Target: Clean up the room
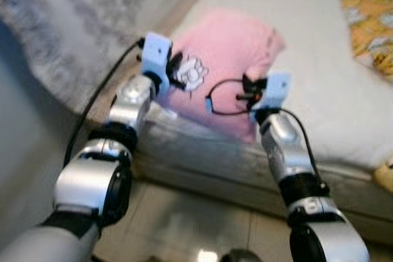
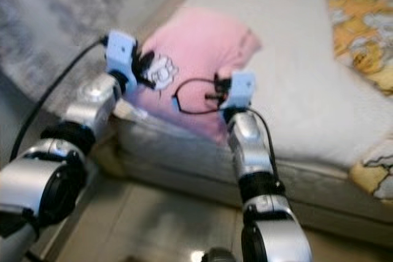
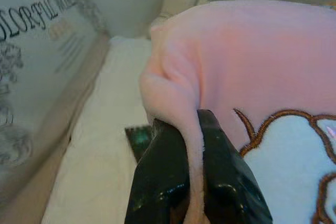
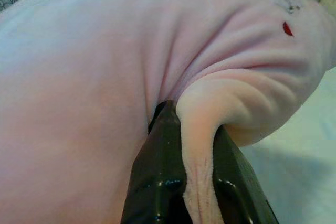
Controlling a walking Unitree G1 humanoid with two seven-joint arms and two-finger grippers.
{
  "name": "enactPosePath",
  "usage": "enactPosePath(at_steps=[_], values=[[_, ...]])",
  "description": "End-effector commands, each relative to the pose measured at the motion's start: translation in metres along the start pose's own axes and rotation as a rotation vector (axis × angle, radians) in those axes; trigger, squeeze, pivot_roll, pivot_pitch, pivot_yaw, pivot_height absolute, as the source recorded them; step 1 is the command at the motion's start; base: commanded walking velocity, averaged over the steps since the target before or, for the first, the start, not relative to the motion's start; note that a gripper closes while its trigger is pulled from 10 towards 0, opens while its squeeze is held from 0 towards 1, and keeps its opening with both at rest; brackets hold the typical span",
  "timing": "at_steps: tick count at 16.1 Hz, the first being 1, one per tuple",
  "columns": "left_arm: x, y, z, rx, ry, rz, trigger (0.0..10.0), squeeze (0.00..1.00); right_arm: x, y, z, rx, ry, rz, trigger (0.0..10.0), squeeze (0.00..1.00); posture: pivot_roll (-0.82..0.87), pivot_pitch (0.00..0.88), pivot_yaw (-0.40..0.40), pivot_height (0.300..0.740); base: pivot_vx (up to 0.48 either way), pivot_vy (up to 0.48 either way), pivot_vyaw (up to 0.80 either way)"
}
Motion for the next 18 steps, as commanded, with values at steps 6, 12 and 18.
enactPosePath(at_steps=[6, 12, 18], values=[[0.008, -0.022, -0.002, 0.099, 0.000, 0.003, 10.0, 0.00, 0.002, -0.013, 0.004, 0.050, 0.005, -0.004, 10.0, 0.00, -0.17, 0.000, 0.047, 0.740, 0.480, 0.000, 0.00], [0.007, -0.024, -0.002, 0.125, -0.015, -0.005, 10.0, 0.00, 0.001, -0.010, 0.003, 0.048, -0.004, -0.012, 10.0, 0.00, -0.18, 0.000, 0.046, 0.740, 0.480, 0.000, 0.00], [-0.004, -0.030, -0.006, 0.187, -0.062, -0.037, 10.0, 0.00, -0.006, -0.002, 0.006, 0.055, -0.089, -0.101, 10.0, 0.00, -0.17, 0.000, 0.045, 0.740, 0.480, 0.000, 0.00]])
Point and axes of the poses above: a point about 5 cm out from each wrist's last joint towards the gripper, its own z axis pointing out of the wrist towards the gripper, its own x axis along the axis of the wrist's last joint, y = z × x, the point moved 1 cm from there along z, pointing out of the wrist towards the gripper, and after that the axes turned 5 degrees about z, right-handed, at the moved point
